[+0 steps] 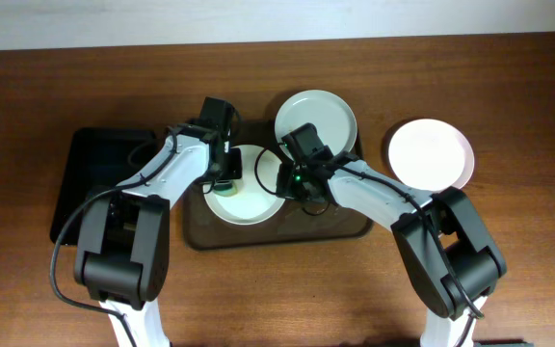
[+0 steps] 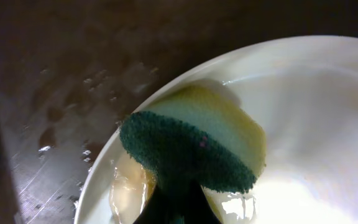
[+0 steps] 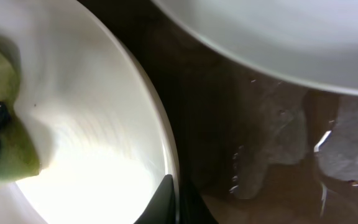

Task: Clean dirty plates on tray and stack at the side
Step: 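Scrub the held pale plate with the sponge in the left gripper, then lift the pale plate with the right gripper and stack it on the first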

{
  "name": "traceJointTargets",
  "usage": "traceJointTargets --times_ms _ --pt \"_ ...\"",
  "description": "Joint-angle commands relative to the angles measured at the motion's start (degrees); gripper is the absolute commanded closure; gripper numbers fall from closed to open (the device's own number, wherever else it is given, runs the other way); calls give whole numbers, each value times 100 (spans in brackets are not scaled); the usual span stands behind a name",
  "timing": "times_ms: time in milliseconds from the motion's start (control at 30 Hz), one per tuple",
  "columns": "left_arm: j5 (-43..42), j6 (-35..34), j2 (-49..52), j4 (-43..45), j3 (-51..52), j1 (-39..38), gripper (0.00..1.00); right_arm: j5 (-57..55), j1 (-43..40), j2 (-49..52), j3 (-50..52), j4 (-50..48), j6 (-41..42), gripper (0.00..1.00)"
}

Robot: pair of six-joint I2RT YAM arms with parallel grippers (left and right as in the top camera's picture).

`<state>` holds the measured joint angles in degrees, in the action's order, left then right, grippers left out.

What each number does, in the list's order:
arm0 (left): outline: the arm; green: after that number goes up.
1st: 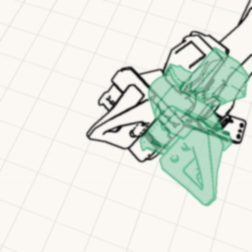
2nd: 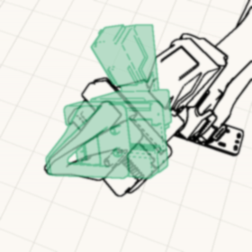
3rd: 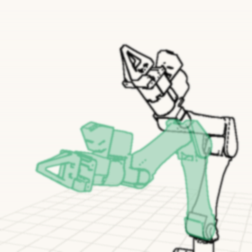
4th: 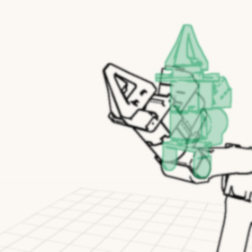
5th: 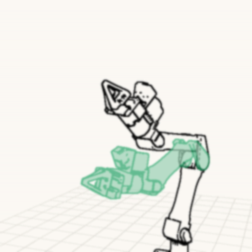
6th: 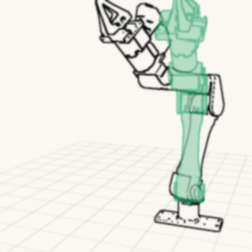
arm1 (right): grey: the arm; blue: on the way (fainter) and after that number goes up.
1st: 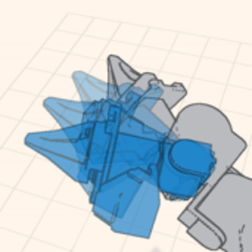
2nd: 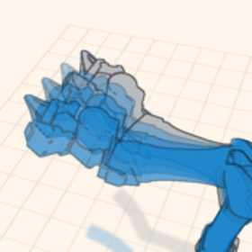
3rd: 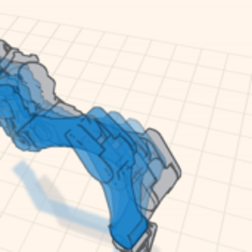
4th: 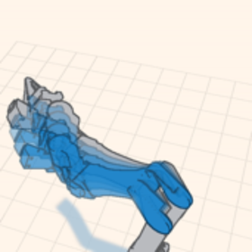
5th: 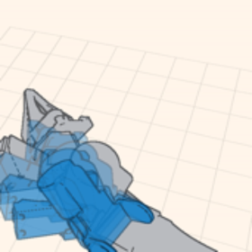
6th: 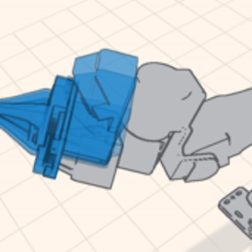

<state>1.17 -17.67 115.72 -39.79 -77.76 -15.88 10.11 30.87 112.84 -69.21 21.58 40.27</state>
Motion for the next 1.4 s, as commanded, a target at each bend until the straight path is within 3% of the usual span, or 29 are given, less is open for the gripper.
traceJointTargets --times_ms 0,133,233,333,433,500,567,633,700,833,933,1033,1133,1367 --pt "-61 -225 160 -839 20 144 99 4 22 90 -50 48 -85 96" --pt "-2264 299 160 -1176 -57 131 99 4 24 90 -50 46 -85 96" --pt "-1869 291 160 -404 -57 131 99 4 22 90 -50 59 -85 96" --pt "-472 28 160 225 -57 131 99 4 22 90 -50 66 -85 96" --pt "546 37 160 170 -57 131 99 2 22 90 -50 63 -85 96" --pt "181 39 160 -433 -85 133 99 2 22 90 -50 63 -85 96" --pt "-732 103 160 -1200 -264 136 99 4 24 90 -50 66 -85 96" --pt "-1945 623 160 -1930 -704 168 99 4 22 90 -50 63 -85 96" --pt "-2402 984 160 -2229 -1224 256 99 52 22 90 -50 68 -85 96" --pt "-2133 1071 160 -2588 -2472 715 99 310 17 66 -96 223 -140 96" --pt "-1692 1069 160 -2542 -2815 1145 99 225 17 -236 -584 1106 -876 96" --pt "-1480 1071 166 -2557 -2802 1226 99 -564 24 -807 -1207 2308 -1399 96" --pt "-1482 1071 166 -2542 -2802 1220 99 -1998 68 -1344 -1508 3169 -1392 96" --pt "-1484 1071 170 -2527 -2802 1220 99 -6026 1412 -1464 -1499 3504 -1388 96"
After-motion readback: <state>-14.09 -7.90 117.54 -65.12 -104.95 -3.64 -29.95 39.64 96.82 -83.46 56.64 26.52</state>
